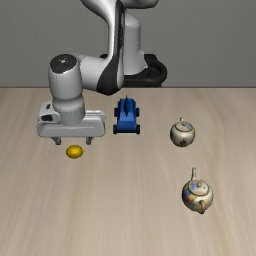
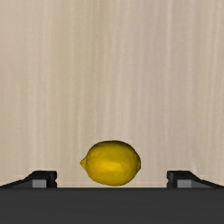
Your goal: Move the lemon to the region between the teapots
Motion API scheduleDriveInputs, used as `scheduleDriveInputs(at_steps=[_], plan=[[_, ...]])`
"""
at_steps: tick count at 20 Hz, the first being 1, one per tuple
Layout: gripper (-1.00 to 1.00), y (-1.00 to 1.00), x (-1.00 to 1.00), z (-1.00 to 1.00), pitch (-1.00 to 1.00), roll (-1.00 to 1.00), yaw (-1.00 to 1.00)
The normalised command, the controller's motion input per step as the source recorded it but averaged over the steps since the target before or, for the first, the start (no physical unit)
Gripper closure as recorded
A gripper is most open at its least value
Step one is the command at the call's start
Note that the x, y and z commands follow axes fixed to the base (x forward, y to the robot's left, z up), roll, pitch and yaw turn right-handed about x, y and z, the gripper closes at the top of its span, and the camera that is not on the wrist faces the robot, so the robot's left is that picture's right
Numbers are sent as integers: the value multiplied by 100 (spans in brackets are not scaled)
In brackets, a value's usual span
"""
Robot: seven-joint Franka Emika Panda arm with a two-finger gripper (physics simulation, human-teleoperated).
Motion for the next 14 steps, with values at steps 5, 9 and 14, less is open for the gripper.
scheduleDriveInputs(at_steps=[5, 9, 14], plan=[[100, 0, 0, -80, 0, 0, 0], [100, 0, 0, 0, 0, 0, 0], [100, 20, 80, 0, 0, 0, 0]])
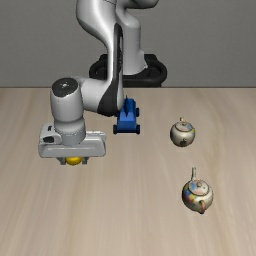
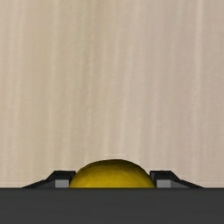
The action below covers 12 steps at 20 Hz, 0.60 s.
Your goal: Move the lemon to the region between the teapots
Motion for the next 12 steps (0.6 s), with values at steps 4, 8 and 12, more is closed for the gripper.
scheduleDriveInputs(at_steps=[4, 8, 12], plan=[[100, 100, 0, 0, 0, 0, 0], [100, 100, 0, 0, 0, 0, 0], [100, 100, 0, 0, 0, 0, 0]])
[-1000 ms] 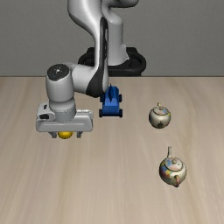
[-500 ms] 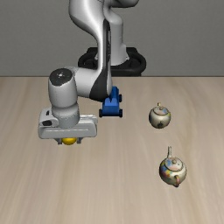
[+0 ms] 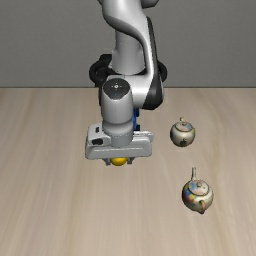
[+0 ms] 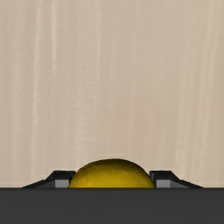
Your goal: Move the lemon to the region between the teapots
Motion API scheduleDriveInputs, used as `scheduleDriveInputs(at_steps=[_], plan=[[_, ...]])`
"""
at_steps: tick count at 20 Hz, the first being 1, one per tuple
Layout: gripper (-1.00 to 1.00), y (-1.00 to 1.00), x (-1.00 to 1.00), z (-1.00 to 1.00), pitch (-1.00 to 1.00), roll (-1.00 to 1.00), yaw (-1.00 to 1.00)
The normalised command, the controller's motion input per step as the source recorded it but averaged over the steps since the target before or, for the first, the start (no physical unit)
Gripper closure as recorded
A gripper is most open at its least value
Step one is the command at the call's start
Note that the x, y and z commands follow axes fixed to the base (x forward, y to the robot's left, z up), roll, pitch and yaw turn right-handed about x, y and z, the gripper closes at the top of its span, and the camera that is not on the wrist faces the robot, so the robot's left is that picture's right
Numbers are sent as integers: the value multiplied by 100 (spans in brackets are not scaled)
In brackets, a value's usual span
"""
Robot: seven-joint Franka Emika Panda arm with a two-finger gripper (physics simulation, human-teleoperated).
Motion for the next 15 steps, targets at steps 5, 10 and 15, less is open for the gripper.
scheduleDriveInputs(at_steps=[5, 10, 15], plan=[[100, 100, 0, 0, 0, 0, 0], [100, 100, 0, 0, 0, 0, 0], [100, 100, 0, 0, 0, 0, 0]])
